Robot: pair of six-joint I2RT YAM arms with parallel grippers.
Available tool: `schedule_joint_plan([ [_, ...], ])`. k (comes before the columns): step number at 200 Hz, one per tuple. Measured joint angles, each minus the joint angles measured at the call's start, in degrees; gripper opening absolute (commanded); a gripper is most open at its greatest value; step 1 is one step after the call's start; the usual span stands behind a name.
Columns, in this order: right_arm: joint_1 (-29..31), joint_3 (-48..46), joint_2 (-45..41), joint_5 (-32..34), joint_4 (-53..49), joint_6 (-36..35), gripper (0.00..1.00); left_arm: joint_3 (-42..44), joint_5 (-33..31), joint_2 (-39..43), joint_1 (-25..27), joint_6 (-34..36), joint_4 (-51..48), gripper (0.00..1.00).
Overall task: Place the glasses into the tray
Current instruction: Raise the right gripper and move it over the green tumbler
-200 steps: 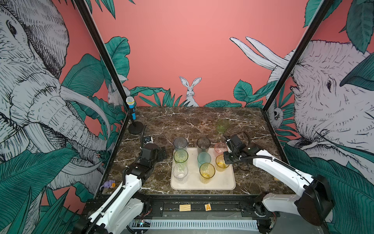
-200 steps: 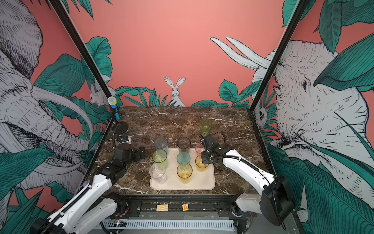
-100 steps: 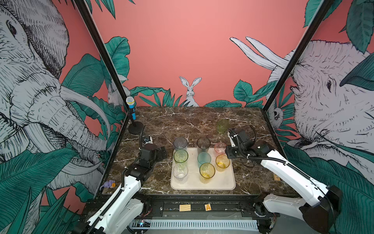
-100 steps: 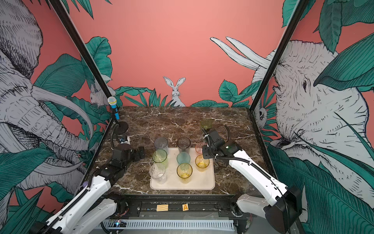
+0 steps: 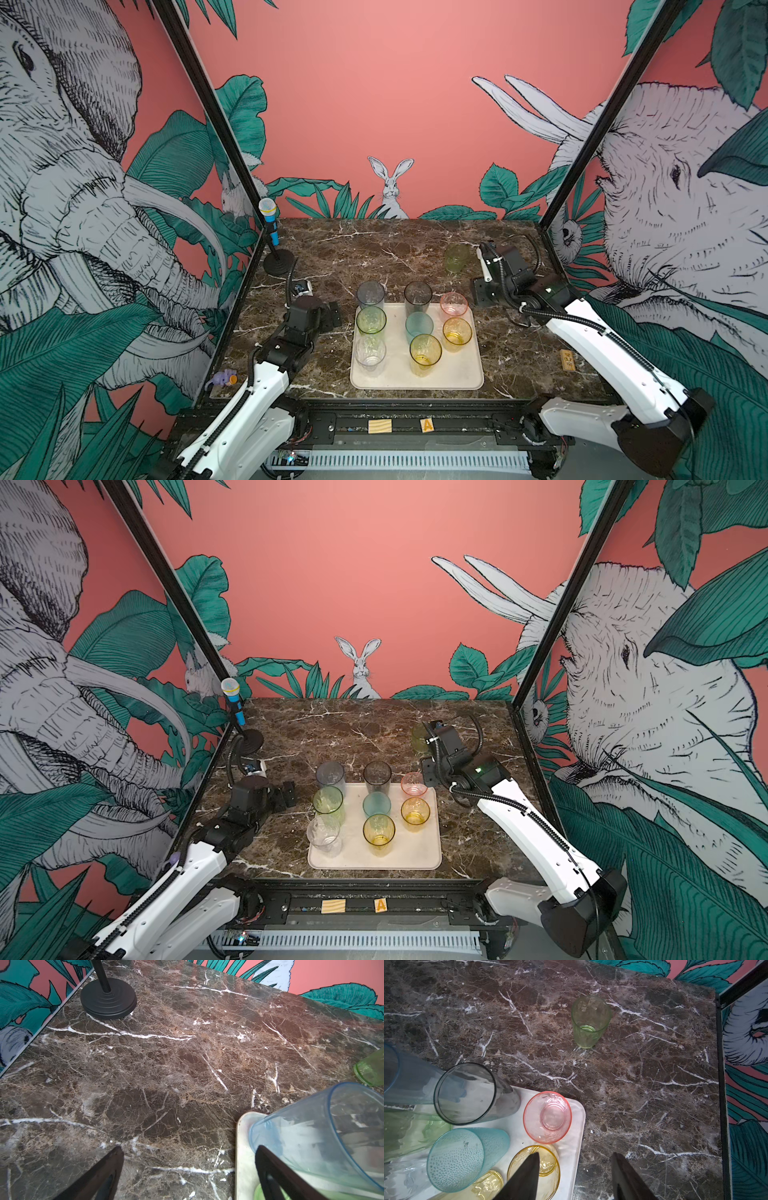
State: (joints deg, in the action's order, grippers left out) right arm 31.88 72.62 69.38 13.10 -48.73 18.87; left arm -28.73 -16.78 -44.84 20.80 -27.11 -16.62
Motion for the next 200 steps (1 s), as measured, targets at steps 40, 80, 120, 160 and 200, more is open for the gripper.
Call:
schedule_joint_plan([
  [40, -5.0, 2.8, 4.1, -0.9, 1.9, -0.8, 0.62, 0.0, -0.2, 0.8, 0.0, 0.0, -0.2, 0.99],
  [80, -7.4, 8.9, 11.1, -3.2, 4.5, -1.2, 0.62, 0.0, -0.2, 1.6, 0.0, 0.0, -0.7, 0.99],
  [120, -9.9, 15.1, 19.5, -5.6, 6.5, -1.0, 0.62, 0.0, -0.3, 2.9, 0.0, 0.0, -1.8, 0.99],
  [160, -11.9, 20.7, 28.0, -8.0, 7.3, -0.6, 0.60, 0.0, -0.4, 3.7, 0.0, 0.0, -2.9, 0.99],
  [200, -14.1, 23.8, 33.9, -10.0, 7.8, 0.0, 0.59, 0.0, -0.7, 3.8, 0.0, 0.0, -3.5, 0.99],
])
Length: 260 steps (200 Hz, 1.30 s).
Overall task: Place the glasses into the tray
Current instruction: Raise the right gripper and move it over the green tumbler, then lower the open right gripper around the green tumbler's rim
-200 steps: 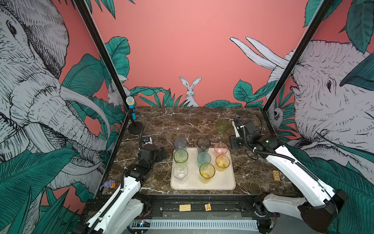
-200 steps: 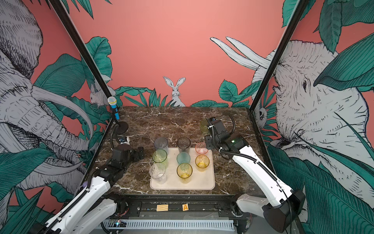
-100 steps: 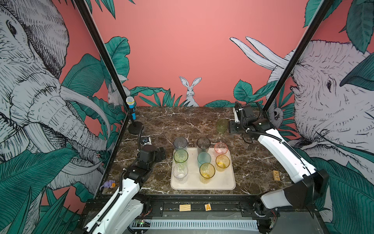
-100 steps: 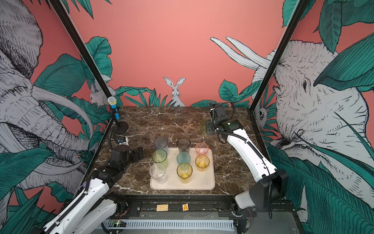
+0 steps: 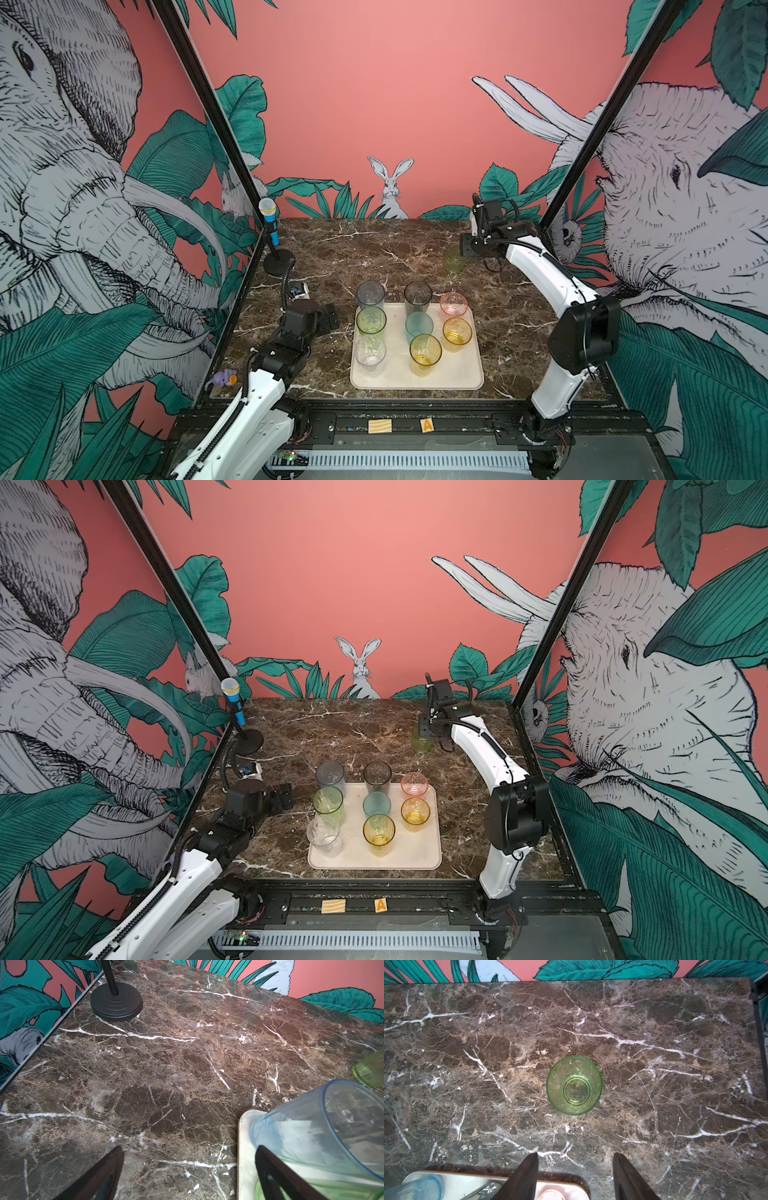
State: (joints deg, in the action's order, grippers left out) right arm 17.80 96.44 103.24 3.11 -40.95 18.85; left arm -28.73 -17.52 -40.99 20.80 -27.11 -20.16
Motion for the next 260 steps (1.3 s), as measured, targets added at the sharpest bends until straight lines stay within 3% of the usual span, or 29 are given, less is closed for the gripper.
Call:
schedule_joint_plan([
  [111, -4.4, 7.3, 10.9, -3.2, -0.1, 0.7, 0.59, 0.0, -0.5, 0.0, 0.0, 0.1, -0.2, 1.00],
  [260, -7.1, 13.1, 21.0, -7.4, -0.5, 1.6, 0.46, -0.4, -0.5, -0.6, 0.0, 0.2, -1.1, 0.99],
])
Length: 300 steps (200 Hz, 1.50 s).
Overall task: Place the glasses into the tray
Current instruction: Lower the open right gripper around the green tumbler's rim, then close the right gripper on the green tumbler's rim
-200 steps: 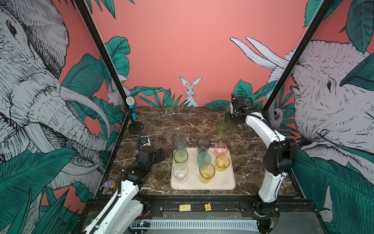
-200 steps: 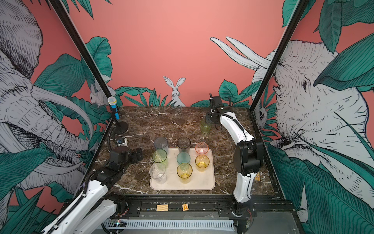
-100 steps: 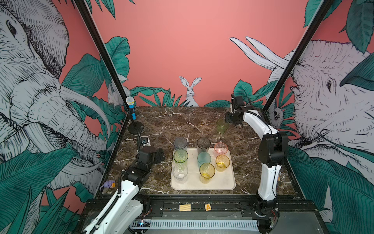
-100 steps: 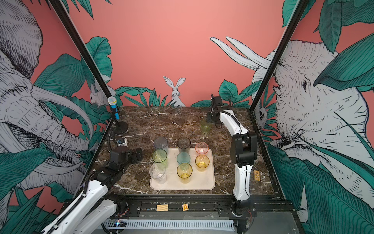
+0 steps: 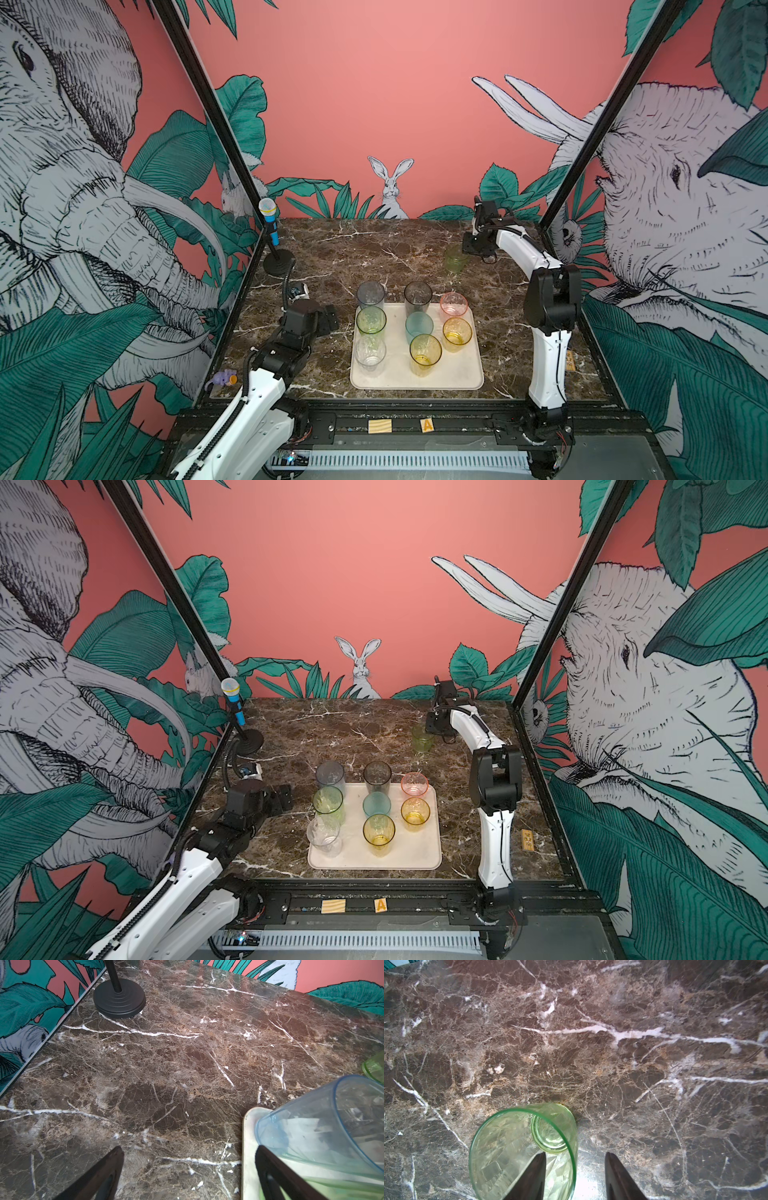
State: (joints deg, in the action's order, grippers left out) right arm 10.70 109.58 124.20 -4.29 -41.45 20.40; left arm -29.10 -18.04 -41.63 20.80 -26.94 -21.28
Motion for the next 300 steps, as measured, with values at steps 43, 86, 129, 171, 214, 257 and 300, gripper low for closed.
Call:
schedule_joint_plan([
  [43, -0.1, 0.0, 1.0, -0.9, 0.0, 0.2, 0.43, -0.8, 0.0, -0.6, 0.0, 0.0, -0.2, 0.99],
  [86, -0.4, 0.1, 1.9, -1.2, 0.0, 0.2, 0.39, -1.0, 0.0, -0.8, 0.0, 0.0, -0.2, 0.99],
  [129, -0.5, 0.1, 2.4, -1.9, 0.0, 0.3, 0.32, -1.0, 0.0, -0.8, 0.0, 0.0, -0.2, 0.99],
  [171, -0.7, 0.8, 2.8, -2.6, 0.1, 0.4, 0.27, -1.0, 0.0, -0.8, 0.0, 0.0, -0.2, 0.99],
  [214, -0.7, 0.9, 3.0, -2.9, 0.0, 0.4, 0.24, -1.0, 0.1, -0.8, 0.0, 0.0, -0.2, 0.99],
  [257, -0.7, 0.9, 3.0, -3.1, 0.0, 0.4, 0.16, -1.0, 0.1, -0.8, 0.0, 0.0, -0.2, 0.99],
  [300, -0.7, 0.9, 3.1, -3.2, -0.4, 0.2, 0.00, -1.0, 0.2, -0.8, 0.0, 0.0, -0.2, 0.99],
])
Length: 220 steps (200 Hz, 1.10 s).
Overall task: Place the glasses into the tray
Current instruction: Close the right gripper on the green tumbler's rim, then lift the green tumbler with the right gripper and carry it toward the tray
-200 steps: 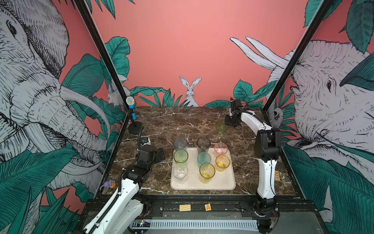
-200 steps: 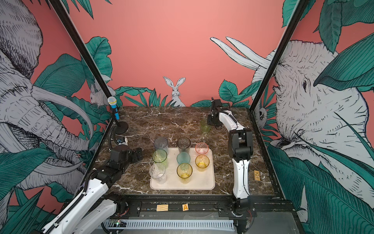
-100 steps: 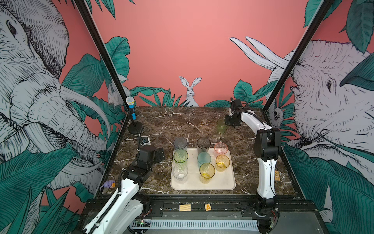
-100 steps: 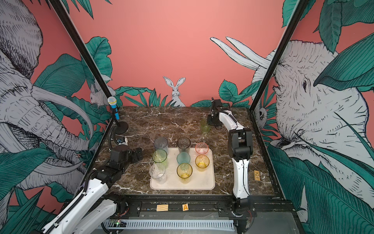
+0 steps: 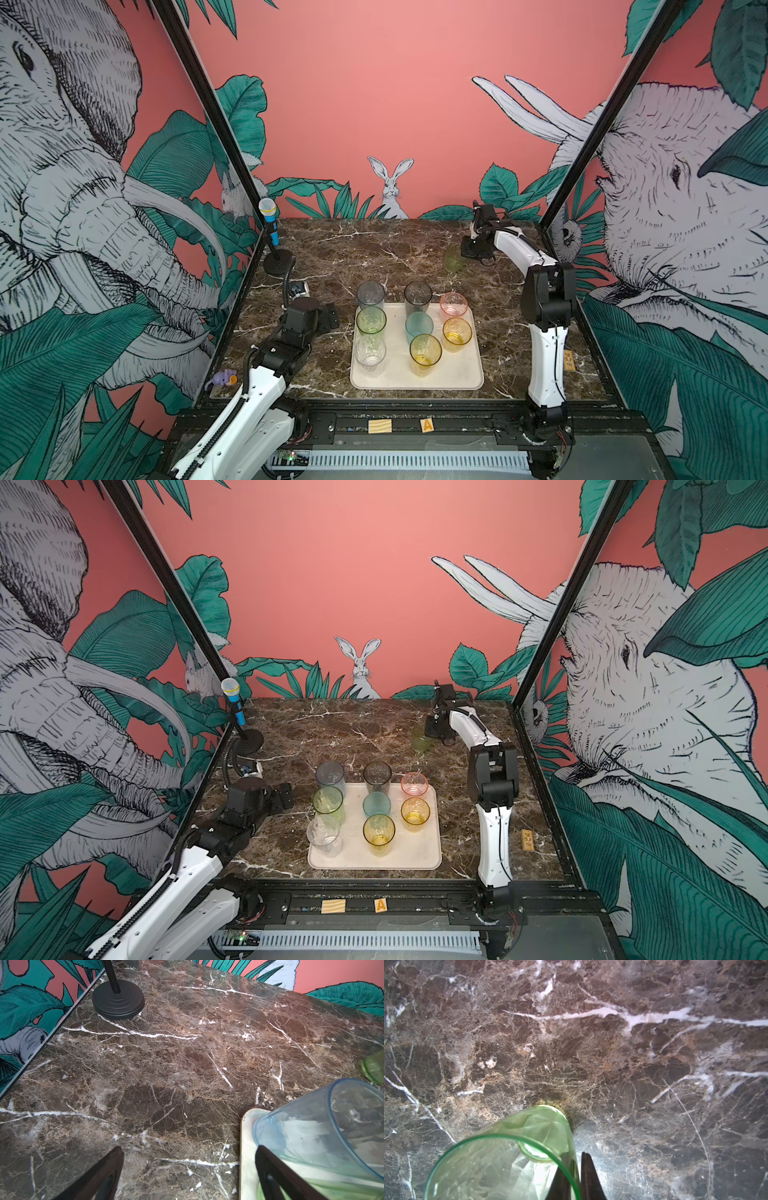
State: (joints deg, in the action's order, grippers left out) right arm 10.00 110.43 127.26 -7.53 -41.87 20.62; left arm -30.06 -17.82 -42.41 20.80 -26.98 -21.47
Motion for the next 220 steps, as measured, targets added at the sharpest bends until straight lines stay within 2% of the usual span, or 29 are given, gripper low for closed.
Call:
schedule_joint_plan([
  [98, 0.0, -0.1, -1.6, 1.0, -2.9, -1.3, 0.00, 0.0, 0.0, 0.2, 0.0, 0.0, 0.0, 1.00],
  [181, 0.0, -4.8, -19.4, 4.1, -6.1, -3.5, 0.00, -1.9, 0.1, -1.5, 0.0, 0.6, 1.2, 1.00],
  [220, 0.0, -6.6, -25.1, 4.6, -8.8, -4.2, 0.00, -1.9, 0.7, -2.8, 0.0, 0.5, 2.5, 0.99],
])
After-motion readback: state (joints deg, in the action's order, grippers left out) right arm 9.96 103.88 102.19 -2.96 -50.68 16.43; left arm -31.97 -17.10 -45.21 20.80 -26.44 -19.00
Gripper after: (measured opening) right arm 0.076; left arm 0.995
